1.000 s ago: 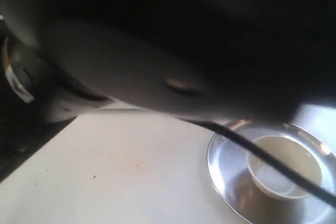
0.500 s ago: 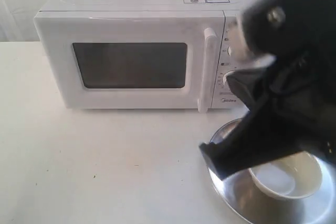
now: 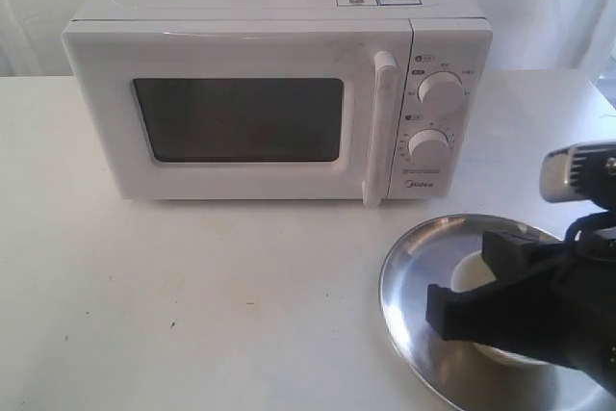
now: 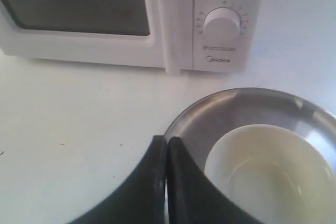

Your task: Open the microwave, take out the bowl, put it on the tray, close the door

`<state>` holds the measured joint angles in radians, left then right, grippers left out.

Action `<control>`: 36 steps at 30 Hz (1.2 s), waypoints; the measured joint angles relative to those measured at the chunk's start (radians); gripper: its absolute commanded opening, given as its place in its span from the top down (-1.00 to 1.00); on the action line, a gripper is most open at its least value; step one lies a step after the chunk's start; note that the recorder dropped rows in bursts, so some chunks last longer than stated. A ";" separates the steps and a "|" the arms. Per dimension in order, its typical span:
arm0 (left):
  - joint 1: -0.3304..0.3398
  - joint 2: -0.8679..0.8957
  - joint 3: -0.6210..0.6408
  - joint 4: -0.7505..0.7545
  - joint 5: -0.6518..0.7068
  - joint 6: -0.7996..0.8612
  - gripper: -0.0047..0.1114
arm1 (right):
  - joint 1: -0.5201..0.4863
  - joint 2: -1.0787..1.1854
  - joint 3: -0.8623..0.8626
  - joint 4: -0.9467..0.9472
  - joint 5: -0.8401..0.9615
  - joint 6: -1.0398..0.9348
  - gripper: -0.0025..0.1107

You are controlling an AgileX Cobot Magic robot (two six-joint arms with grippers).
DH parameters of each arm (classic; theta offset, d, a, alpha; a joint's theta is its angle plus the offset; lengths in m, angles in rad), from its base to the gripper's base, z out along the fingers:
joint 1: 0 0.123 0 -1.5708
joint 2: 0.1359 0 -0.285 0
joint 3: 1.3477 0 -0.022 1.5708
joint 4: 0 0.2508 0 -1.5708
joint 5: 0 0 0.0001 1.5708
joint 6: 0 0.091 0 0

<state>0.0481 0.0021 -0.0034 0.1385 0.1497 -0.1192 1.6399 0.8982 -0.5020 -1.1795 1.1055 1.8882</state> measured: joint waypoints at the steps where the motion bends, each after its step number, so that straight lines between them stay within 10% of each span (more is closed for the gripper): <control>1: 0.000 0.000 0.000 0.000 0.000 0.000 0.92 | 0.000 0.000 0.000 -0.010 0.017 0.000 0.96; 10: 0.000 0.000 0.000 0.000 0.000 0.000 0.92 | -0.122 -0.125 0.016 -0.211 -0.137 -0.061 0.96; 15: 0.000 0.000 0.000 0.000 0.000 0.000 0.92 | -0.629 -0.453 0.201 -0.330 -0.718 -0.193 0.96; 24: 0.000 0.000 0.000 0.000 0.000 0.000 0.92 | -1.321 -0.763 0.430 -0.374 -1.045 -0.207 0.96; 36: 0.000 0.000 0.000 0.000 0.000 0.000 0.92 | -1.577 -0.871 0.497 -0.396 -1.200 -0.209 0.96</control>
<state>0.0481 0.0021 -0.0034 0.1385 0.1497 -0.1192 0.0630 0.0276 -0.0051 -1.5758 -0.0940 1.6792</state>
